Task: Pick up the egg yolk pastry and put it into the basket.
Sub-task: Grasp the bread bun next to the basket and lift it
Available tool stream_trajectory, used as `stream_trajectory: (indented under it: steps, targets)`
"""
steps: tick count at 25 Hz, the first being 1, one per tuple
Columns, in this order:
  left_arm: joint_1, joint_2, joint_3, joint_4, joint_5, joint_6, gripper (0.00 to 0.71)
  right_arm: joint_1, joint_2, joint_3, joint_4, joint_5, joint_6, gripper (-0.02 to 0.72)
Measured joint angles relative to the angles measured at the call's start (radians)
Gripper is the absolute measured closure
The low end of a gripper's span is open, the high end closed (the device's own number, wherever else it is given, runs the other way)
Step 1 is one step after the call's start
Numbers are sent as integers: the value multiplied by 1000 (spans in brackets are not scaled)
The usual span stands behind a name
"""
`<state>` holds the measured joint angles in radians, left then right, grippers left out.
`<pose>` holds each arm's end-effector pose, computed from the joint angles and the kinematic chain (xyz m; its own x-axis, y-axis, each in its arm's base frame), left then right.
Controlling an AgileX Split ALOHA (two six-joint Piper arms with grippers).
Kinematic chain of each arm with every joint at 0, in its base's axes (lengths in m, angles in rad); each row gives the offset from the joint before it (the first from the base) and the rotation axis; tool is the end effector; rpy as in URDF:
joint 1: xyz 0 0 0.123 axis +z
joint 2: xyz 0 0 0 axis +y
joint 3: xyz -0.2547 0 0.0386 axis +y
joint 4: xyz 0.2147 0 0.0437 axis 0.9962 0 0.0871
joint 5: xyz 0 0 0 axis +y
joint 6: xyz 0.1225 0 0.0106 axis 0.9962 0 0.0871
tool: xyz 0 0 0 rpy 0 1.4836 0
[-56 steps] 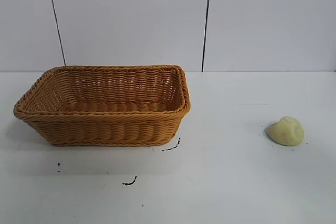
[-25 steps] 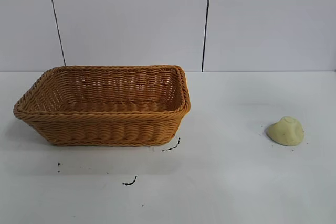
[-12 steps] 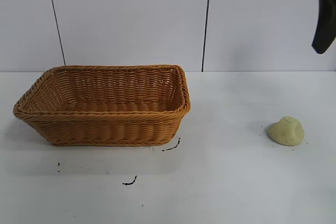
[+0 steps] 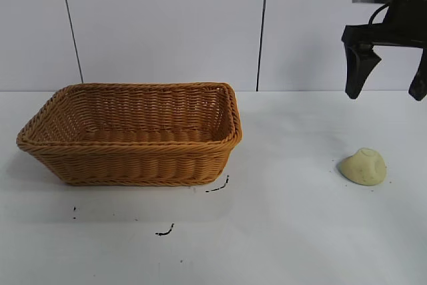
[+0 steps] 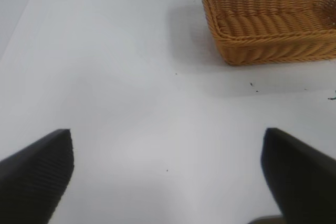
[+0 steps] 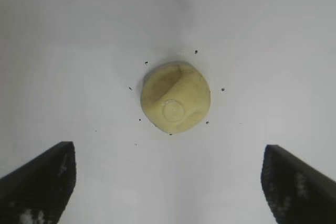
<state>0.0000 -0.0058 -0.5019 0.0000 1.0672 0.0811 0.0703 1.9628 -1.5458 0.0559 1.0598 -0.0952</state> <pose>0.0209 0.0000 0.2467 -0.4534 0.0810 -0.8876 0.0369 0.9967 0.0721 0.3678 0.0319 0.1758 -0.9735 -0.1364 -0.1837 -0.1453 0.9888 0.0356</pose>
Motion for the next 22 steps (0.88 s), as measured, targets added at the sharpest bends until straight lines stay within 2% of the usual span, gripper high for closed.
stream_trajectory:
  steps: [13, 22]
  targets:
    - [0, 0, 0, 0, 0, 0, 14, 3, 114, -1, -26, -20, 30, 17]
    - [0, 0, 0, 0, 0, 0, 14, 3, 208, -1, -27, -89, 49, 17]
